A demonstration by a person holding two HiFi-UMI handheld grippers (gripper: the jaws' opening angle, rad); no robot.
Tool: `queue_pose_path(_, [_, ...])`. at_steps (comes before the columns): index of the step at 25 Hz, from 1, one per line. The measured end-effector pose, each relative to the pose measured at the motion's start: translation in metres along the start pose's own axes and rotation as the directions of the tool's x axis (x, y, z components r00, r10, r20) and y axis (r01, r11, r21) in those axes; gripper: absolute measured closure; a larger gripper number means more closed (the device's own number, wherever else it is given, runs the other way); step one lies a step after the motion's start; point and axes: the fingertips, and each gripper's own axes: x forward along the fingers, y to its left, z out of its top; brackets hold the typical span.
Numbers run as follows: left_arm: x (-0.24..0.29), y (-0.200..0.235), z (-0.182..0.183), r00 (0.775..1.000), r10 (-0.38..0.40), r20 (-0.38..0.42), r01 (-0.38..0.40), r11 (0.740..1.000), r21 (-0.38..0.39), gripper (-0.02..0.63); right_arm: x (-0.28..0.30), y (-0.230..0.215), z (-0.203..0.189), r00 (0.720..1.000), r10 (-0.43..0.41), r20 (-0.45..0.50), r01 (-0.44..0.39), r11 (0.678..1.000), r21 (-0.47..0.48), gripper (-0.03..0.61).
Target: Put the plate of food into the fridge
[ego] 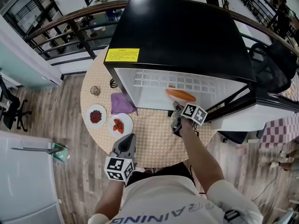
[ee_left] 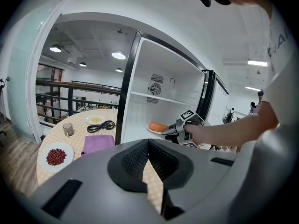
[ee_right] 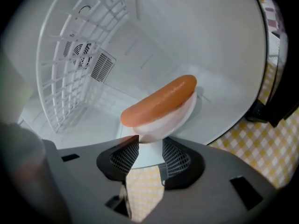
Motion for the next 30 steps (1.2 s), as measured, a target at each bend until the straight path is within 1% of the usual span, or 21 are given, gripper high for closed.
queue_pose_path(2, [-0.001,-0.001,0.000,1.000,-0.004,-0.003,0.004,1.000,0.001,0.606,-0.001,0.000,-0.003,0.999,-0.030,-0.032,0.027,0.994,-0.103,0.420])
queue_pose_path(3, [-0.001,-0.002,-0.001,1.000,-0.006,-0.004,0.006,1.000,0.001,0.606,-0.001,0.000,-0.005,0.997,-0.051,-0.050,0.043,0.986,-0.162,0.420])
queue_pose_path(5, [0.000,-0.004,-0.001,1.000,-0.012,-0.006,0.012,1.000,0.000,0.606,-0.001,-0.002,-0.009,0.992,-0.105,-0.075,0.081,0.960,-0.269,0.420])
queue_pose_path(7, [0.000,-0.005,-0.002,1.000,-0.018,-0.008,0.018,1.000,0.001,0.606,-0.002,-0.005,-0.011,0.984,-0.161,-0.082,0.124,0.931,-0.342,0.420])
queue_pose_path(9, [0.000,-0.006,-0.003,1.000,-0.024,-0.010,0.024,1.000,0.002,0.606,-0.004,-0.007,-0.014,0.978,-0.192,-0.083,0.147,0.914,-0.379,0.420])
queue_pose_path(10, [0.000,-0.007,-0.003,1.000,-0.027,-0.010,0.027,1.000,0.003,0.606,-0.006,-0.008,-0.016,0.977,-0.195,-0.086,0.148,0.911,-0.384,0.422])
queue_pose_path(13, [0.001,-0.007,-0.004,0.999,-0.032,-0.012,0.032,0.999,0.002,0.606,-0.010,-0.010,-0.019,0.977,-0.189,-0.104,0.139,0.920,-0.366,0.472])
queue_pose_path(16, [0.001,-0.008,-0.002,0.999,-0.037,-0.007,0.037,0.999,0.001,0.606,-0.018,-0.009,-0.022,0.981,-0.162,-0.110,0.115,0.931,-0.347,0.513])
queue_pose_path(19, [0.004,-0.011,0.002,0.999,-0.048,0.003,0.048,0.999,0.004,0.606,-0.035,-0.002,-0.027,0.990,-0.114,-0.082,0.074,0.921,-0.382,0.544])
queue_pose_path(22, [0.010,-0.015,0.011,0.998,-0.065,0.022,0.065,0.998,0.014,0.606,-0.058,0.016,-0.030,0.999,-0.029,-0.033,0.011,0.890,-0.455,0.557])
queue_pose_path(24, [0.013,-0.020,0.019,0.996,-0.081,0.038,0.081,0.996,0.024,0.606,-0.074,0.028,-0.033,1.000,0.028,-0.005,-0.027,0.869,-0.494,0.557])
queue_pose_path(27, [0.017,-0.029,0.030,0.993,-0.107,0.059,0.104,0.994,0.042,0.606,-0.098,0.045,-0.038,0.994,0.106,0.019,-0.079,0.835,-0.544,0.557])
queue_pose_path(30, [0.022,-0.038,0.040,0.989,-0.129,0.077,0.125,0.990,0.060,0.606,-0.125,0.061,-0.037,0.985,0.164,0.043,-0.107,0.798,-0.594,0.558])
